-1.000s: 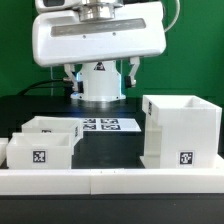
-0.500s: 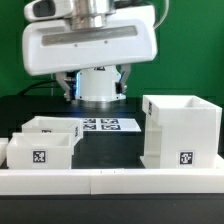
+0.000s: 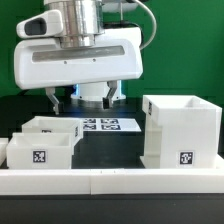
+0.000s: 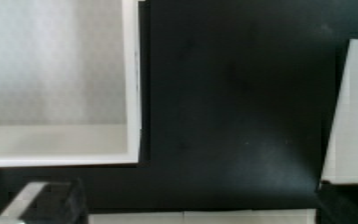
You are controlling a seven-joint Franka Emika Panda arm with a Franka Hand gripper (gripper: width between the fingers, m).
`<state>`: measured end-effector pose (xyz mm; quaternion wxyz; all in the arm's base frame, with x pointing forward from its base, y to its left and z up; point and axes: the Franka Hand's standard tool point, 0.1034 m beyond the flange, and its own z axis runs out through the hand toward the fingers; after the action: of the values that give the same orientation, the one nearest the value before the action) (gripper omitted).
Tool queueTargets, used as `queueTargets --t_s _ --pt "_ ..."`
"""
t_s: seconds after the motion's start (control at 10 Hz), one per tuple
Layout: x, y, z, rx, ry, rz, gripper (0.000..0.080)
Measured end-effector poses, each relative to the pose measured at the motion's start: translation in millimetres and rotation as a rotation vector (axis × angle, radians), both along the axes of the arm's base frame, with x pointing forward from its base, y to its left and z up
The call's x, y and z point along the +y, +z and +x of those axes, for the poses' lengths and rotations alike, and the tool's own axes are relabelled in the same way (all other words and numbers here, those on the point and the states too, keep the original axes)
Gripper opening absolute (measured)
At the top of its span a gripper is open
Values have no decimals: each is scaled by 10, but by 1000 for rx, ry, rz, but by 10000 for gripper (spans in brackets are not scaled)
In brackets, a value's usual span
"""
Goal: Assemble drawer
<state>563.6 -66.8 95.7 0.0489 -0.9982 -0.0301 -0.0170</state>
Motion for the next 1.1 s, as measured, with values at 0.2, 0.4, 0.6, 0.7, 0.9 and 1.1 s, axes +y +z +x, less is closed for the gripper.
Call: queueTargets --t_s 0.2,0.4,0.6,0.7,0.9,1.1 --pt "-22 -19 -9 0 13 -1 648" --pt "-185 -181 -77 -6 37 -18 648" --pt "-227 -384 -168 -9 30 -39 648" --pt "-262 -487 -190 -10 26 -49 648" --pt "-285 -627 -222 -2 26 -57 648" --pt "-265 -731 -267 -3 29 -64 648"
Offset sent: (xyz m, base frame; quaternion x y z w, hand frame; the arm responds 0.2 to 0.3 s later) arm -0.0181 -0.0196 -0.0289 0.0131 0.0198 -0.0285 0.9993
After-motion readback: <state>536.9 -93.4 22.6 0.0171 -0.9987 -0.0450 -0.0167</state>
